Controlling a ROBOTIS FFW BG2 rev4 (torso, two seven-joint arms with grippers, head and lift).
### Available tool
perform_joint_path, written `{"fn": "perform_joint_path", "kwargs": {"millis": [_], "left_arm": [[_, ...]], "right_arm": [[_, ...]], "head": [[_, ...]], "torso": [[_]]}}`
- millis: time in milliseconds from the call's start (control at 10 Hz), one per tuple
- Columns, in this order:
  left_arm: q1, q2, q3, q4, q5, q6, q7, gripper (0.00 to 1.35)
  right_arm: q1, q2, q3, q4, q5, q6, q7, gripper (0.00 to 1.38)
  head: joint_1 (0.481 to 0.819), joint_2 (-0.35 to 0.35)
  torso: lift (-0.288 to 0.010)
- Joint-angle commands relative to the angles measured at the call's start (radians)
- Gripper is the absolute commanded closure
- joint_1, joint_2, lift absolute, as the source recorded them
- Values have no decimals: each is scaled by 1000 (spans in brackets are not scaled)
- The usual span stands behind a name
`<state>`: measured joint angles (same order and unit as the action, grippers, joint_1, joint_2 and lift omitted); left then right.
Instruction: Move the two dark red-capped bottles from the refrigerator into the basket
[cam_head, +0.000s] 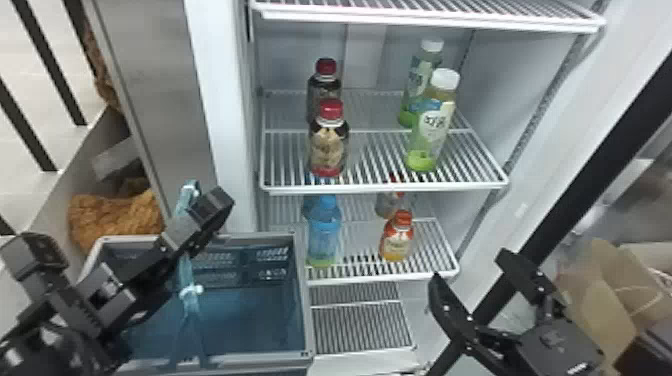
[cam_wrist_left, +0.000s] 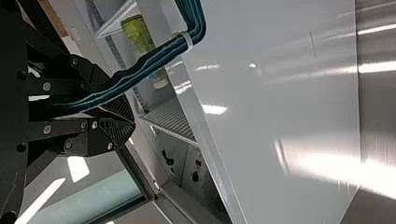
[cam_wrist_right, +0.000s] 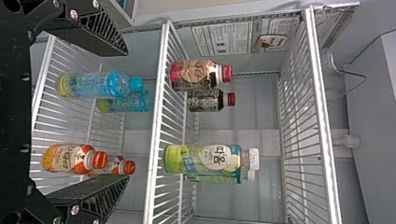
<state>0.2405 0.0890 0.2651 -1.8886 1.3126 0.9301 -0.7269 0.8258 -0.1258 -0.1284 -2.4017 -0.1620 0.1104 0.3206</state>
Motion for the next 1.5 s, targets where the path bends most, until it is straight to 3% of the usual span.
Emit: {"fn": "perform_joint_path", "kwargs": {"millis": [0,800,1400], "left_arm": [[0,0,0,0,2,0,1,1200],[2,0,-2,0,6,-2,0,1200],[-2,0,-4,0,6,0,0,1200]], "right_arm": [[-1,0,1,0,1,0,0,156],[-40,-15,29,20,-9,-2,0,156],[-234,-43,122,138,-35,-2,-3,154]], "head": [[695,-123],[695,-115],[695,-63]], "torso": [[-34],[-34],[-34]]}}
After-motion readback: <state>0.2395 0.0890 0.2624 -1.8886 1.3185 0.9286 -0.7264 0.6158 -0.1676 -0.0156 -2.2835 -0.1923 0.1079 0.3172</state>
